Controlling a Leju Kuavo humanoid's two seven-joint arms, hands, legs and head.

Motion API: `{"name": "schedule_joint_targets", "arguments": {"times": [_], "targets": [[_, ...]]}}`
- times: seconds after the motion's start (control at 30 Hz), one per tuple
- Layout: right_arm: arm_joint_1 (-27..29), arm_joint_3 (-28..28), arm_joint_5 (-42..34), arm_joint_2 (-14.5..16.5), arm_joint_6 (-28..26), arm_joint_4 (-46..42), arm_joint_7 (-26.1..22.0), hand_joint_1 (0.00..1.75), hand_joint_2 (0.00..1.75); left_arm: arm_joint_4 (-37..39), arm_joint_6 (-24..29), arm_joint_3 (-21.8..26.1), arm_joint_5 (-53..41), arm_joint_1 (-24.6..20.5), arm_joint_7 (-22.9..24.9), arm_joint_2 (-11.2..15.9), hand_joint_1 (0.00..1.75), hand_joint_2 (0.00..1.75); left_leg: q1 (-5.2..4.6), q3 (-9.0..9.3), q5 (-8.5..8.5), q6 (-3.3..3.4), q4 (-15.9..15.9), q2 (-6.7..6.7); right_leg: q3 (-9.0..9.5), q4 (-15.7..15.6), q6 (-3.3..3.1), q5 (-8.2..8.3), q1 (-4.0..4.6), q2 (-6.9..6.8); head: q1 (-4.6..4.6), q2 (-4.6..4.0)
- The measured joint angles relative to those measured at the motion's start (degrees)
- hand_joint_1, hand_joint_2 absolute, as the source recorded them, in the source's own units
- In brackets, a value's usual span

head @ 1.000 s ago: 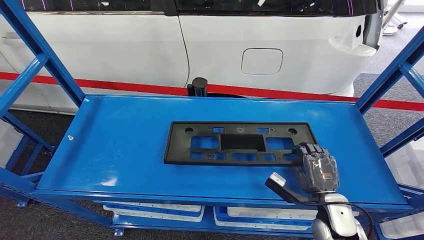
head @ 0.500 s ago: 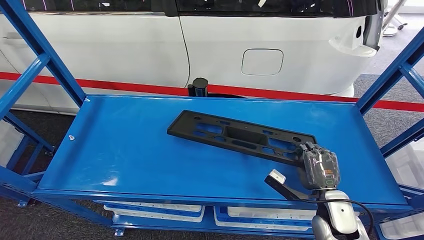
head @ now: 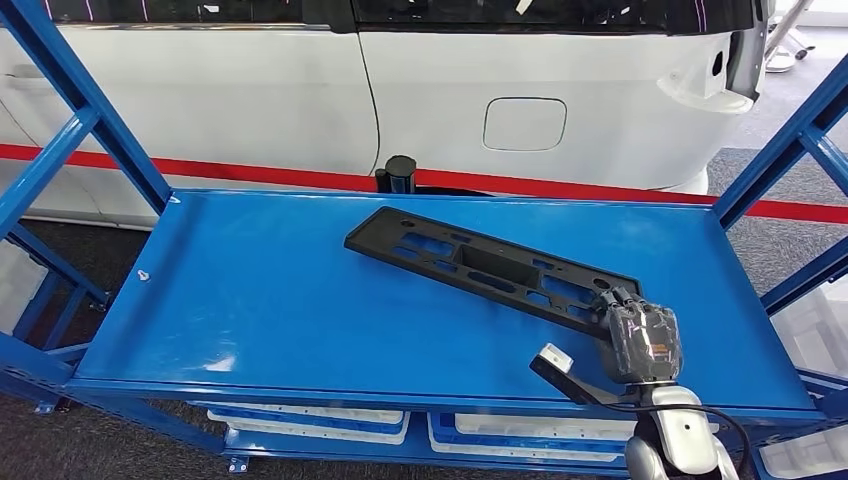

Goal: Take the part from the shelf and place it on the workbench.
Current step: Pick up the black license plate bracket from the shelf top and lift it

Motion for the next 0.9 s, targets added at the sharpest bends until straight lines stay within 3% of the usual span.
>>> {"name": "schedule_joint_targets", "arguments": {"times": [0.57, 0.9], "targets": [[1.3, -0.9, -0.6, 0.1, -5.6, -0.3, 0.0, 1.75, 1.75, 0.0, 2.9, 0.0, -0.2, 0.0, 0.8, 0.1, 0.00, 1.75, -0.01, -0.06, 0.00, 0.00, 0.0, 0.00, -0.03, 0.0, 0.00, 0.00, 0.00, -0.01, -0.01, 0.00], [2.7, -4.1, -11.4, 1.9, -14.6, -3.3, -5.6, 1.75, 1.75, 0.0, 2.7, 0.0, 0.3, 0.0, 0.5, 0.2, 0.00, 1.75, -0.01, -0.27, 0.02, 0.01, 0.0, 0.01, 0.15, 0.0, 0.02, 0.04, -0.04, 0.00, -0.01, 0.02]]}}
